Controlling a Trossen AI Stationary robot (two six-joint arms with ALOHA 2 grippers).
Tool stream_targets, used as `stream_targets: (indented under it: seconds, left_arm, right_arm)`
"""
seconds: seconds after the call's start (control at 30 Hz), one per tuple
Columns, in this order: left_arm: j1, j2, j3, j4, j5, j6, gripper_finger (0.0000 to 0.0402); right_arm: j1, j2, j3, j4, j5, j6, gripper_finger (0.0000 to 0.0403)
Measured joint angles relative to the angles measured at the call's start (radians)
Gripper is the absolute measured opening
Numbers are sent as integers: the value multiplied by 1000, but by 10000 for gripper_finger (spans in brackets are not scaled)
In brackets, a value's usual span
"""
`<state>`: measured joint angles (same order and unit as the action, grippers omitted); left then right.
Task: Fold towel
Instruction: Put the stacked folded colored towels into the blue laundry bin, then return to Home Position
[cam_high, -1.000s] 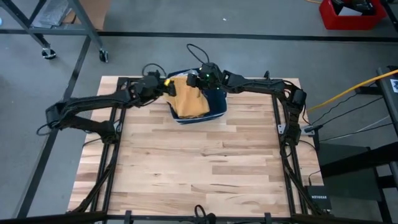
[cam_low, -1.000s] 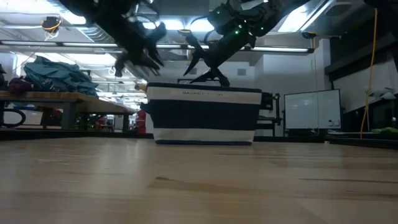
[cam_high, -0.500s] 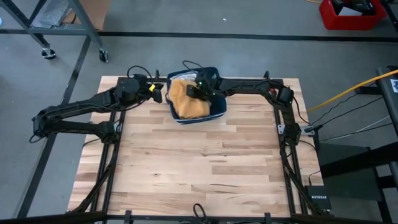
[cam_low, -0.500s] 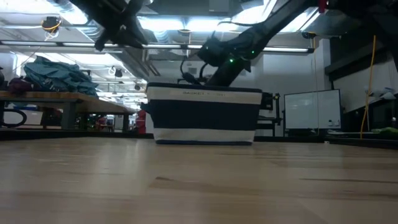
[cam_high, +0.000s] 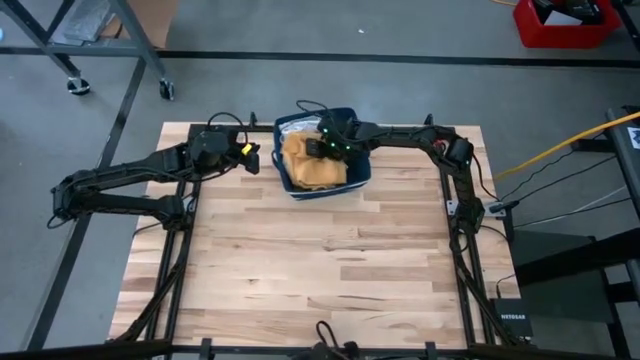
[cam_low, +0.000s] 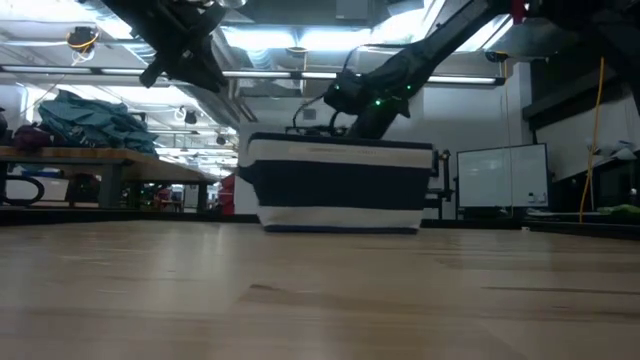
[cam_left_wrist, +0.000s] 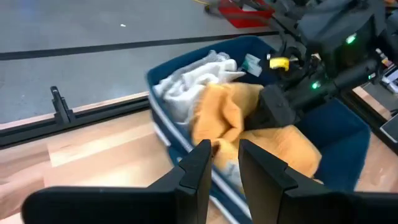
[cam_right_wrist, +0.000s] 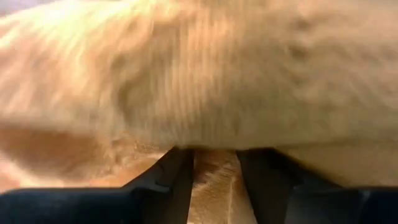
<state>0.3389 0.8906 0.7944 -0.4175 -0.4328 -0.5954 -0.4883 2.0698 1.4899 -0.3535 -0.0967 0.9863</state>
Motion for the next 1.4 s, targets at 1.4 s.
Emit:
stream_targets:
  seconds: [1.4]
  left_arm:
    - [-58,-784,30,-426,187,342,72]
  right_arm:
    - [-9,-822,2,-45,-455,-654,133]
